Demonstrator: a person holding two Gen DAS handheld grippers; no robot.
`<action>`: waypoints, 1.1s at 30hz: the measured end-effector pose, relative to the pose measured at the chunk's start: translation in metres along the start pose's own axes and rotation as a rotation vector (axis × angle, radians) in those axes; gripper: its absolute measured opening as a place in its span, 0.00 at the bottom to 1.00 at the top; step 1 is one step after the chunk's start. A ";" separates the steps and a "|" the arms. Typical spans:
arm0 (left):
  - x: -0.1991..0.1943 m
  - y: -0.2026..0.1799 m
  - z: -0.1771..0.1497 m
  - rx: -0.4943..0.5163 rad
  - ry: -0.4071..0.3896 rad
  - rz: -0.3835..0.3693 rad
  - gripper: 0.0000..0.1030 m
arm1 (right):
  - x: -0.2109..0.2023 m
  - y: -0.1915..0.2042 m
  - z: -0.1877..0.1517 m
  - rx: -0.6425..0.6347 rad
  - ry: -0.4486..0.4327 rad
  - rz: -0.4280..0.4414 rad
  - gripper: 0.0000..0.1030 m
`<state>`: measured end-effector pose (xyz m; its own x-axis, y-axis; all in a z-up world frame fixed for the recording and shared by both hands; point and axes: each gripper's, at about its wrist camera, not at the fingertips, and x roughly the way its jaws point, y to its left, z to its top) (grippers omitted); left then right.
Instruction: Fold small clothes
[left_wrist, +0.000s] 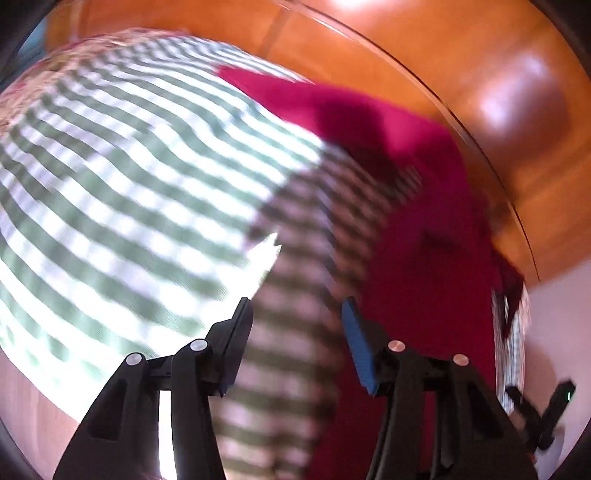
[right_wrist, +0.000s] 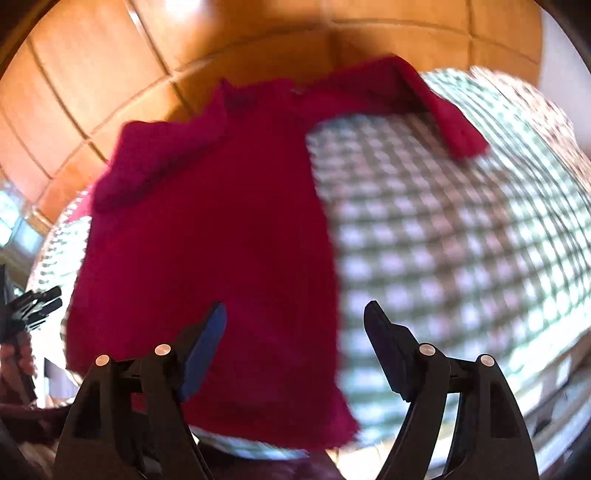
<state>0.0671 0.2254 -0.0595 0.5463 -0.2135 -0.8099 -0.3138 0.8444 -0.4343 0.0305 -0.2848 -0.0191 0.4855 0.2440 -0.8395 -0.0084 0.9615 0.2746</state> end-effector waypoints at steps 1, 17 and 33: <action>-0.001 0.008 0.014 -0.021 -0.030 0.047 0.51 | 0.004 0.009 0.004 -0.009 -0.010 0.023 0.74; 0.064 0.057 0.169 -0.160 -0.155 0.184 0.56 | 0.113 0.142 0.000 -0.318 0.081 0.098 0.93; 0.015 0.093 0.218 -0.244 -0.394 0.165 0.06 | 0.125 0.142 -0.002 -0.316 0.085 0.101 0.97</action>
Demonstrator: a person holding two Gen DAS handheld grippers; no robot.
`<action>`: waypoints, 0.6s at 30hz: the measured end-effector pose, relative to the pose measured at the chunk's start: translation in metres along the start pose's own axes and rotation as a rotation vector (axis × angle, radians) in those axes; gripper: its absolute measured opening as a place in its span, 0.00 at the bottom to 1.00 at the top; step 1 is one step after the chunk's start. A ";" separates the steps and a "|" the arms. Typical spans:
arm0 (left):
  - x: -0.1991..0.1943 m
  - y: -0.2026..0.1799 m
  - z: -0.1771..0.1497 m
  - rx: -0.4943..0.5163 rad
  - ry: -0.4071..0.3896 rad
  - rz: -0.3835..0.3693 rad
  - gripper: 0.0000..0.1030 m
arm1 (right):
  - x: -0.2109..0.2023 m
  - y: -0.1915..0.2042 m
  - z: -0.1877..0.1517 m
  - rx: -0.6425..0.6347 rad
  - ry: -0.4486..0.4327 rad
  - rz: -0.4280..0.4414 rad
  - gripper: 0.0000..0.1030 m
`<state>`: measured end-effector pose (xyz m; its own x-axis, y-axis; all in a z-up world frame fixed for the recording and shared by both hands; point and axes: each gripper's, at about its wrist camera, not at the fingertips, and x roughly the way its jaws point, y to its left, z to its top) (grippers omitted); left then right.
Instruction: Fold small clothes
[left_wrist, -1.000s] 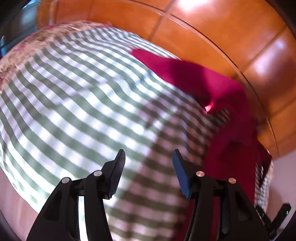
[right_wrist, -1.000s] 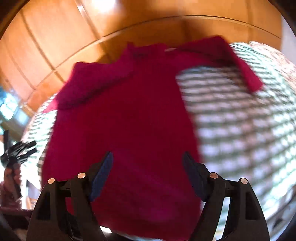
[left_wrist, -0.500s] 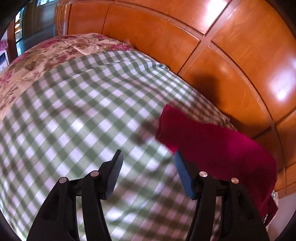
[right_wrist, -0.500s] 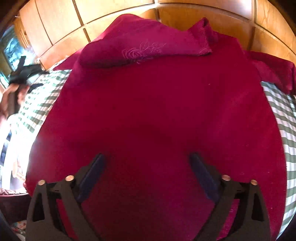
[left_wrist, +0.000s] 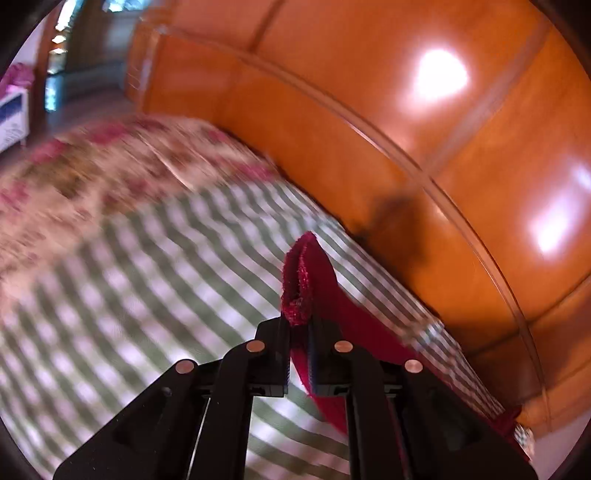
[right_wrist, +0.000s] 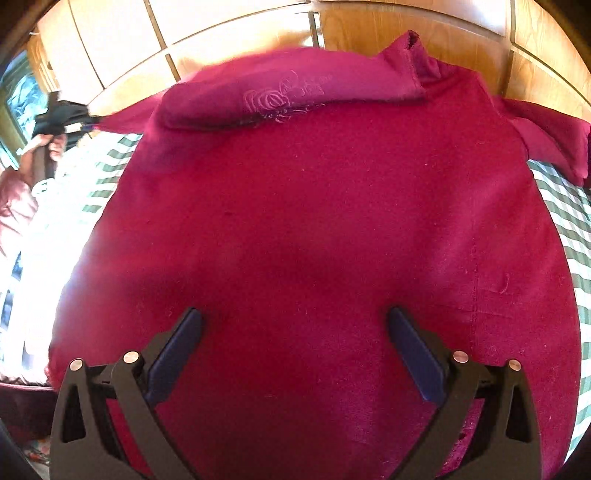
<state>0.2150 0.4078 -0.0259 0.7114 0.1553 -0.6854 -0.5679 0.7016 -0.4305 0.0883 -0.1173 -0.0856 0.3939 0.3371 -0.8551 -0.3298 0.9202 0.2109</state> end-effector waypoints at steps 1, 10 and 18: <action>-0.008 0.010 0.006 -0.012 -0.030 0.031 0.06 | 0.000 0.001 0.000 0.002 -0.002 0.000 0.97; -0.030 0.042 0.003 -0.003 -0.071 0.249 0.19 | 0.009 0.012 0.003 0.010 -0.014 -0.023 0.97; -0.074 0.008 -0.100 0.095 0.165 -0.206 0.60 | 0.004 0.010 0.008 -0.002 0.000 -0.028 0.97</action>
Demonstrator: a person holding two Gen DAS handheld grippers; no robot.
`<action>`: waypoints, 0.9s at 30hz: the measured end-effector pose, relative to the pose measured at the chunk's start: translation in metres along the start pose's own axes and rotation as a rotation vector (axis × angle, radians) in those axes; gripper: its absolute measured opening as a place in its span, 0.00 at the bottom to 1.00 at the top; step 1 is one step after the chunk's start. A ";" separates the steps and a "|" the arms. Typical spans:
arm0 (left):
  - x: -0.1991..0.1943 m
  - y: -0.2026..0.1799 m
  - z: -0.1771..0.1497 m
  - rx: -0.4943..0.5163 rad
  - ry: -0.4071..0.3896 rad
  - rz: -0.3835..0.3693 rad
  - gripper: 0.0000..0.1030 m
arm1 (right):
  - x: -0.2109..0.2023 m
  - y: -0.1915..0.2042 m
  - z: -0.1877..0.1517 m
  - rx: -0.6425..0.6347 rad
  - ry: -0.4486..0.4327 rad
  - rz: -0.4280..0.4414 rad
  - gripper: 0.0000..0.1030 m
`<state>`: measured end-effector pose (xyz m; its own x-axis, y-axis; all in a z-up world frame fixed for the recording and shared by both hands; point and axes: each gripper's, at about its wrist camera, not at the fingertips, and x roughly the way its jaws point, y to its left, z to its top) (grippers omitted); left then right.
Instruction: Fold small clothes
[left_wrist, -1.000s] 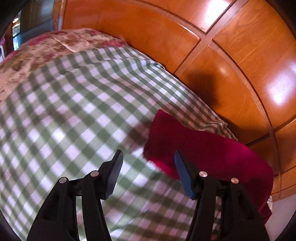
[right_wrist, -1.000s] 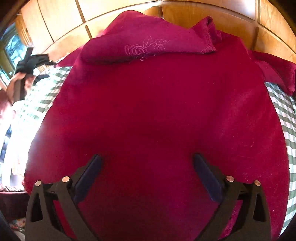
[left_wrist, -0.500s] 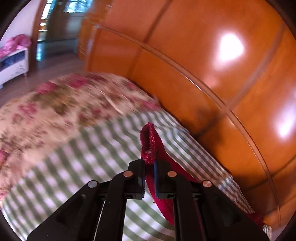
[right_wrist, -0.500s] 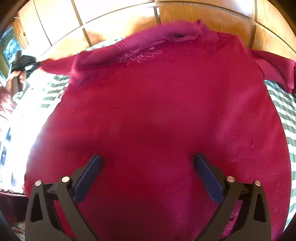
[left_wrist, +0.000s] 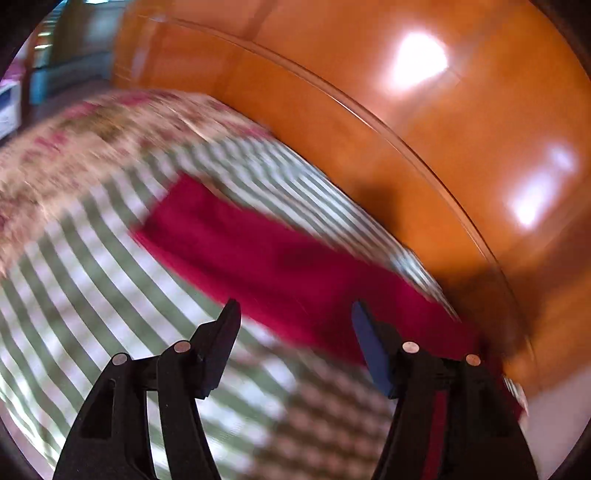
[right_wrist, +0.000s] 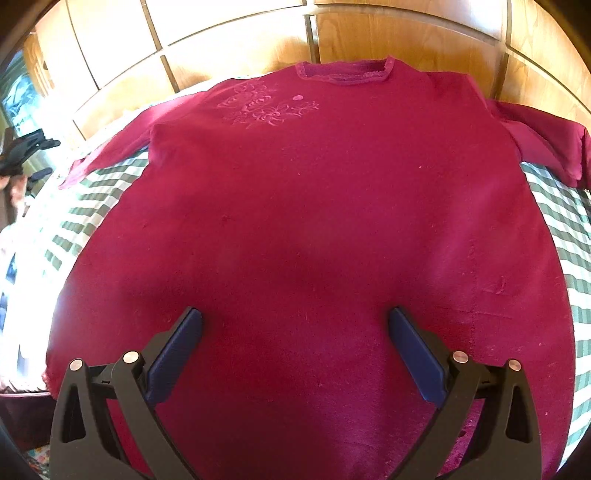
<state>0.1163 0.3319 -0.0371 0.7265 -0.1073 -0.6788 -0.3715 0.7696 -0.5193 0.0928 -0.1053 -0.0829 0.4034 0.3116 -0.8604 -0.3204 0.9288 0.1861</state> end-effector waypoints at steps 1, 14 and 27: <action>0.000 -0.009 -0.014 0.034 0.038 -0.054 0.60 | -0.001 -0.001 0.003 -0.001 0.002 -0.001 0.96; -0.015 -0.101 -0.212 0.392 0.464 -0.269 0.44 | -0.067 -0.138 -0.034 0.349 -0.044 -0.257 0.96; -0.032 -0.083 -0.201 0.438 0.398 -0.103 0.04 | -0.099 -0.123 -0.084 0.246 0.008 -0.098 0.08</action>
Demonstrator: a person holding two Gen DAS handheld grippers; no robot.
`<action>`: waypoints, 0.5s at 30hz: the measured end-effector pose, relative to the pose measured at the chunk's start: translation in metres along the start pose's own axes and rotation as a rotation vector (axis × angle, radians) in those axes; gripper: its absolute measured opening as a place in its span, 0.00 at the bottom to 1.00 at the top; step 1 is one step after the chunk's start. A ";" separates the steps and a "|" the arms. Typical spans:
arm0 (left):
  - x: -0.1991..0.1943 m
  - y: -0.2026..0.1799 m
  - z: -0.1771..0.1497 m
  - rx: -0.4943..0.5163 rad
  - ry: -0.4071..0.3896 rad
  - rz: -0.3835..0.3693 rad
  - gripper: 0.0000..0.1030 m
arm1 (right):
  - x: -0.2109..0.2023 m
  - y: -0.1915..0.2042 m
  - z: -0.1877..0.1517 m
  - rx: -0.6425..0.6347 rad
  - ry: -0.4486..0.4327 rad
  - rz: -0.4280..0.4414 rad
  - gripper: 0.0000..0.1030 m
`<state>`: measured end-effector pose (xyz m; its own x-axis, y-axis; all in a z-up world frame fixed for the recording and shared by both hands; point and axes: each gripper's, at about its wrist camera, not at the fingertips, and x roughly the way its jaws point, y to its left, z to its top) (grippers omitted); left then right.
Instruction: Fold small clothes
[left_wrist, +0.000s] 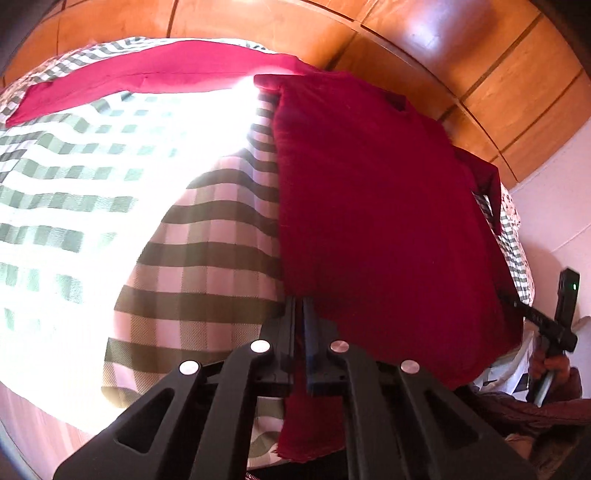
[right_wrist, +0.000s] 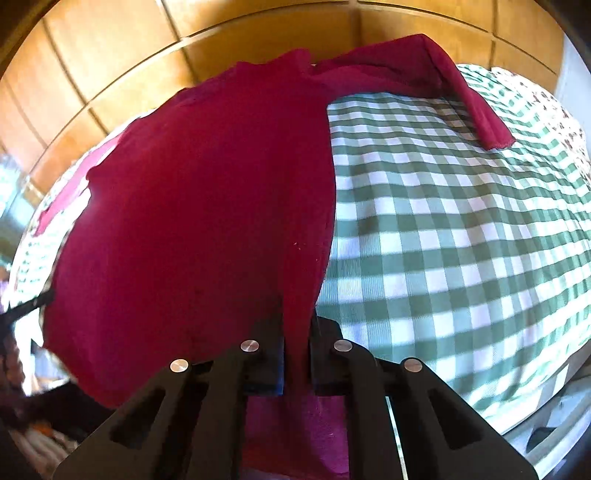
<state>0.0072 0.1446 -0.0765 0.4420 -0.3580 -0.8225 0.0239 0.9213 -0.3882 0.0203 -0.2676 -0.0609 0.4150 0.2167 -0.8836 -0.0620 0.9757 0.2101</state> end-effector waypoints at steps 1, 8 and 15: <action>-0.002 -0.002 0.002 0.002 -0.009 -0.005 0.04 | -0.003 -0.001 -0.005 -0.012 0.012 0.000 0.08; -0.008 -0.043 0.041 0.065 -0.146 -0.017 0.51 | -0.016 -0.034 0.007 0.105 -0.041 -0.011 0.46; 0.050 -0.098 0.068 0.182 -0.117 0.008 0.54 | -0.009 -0.108 0.074 0.249 -0.226 -0.333 0.60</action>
<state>0.0876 0.0463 -0.0515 0.5440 -0.3402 -0.7670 0.1768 0.9401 -0.2916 0.0909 -0.3770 -0.0449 0.5643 -0.1457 -0.8126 0.3157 0.9476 0.0494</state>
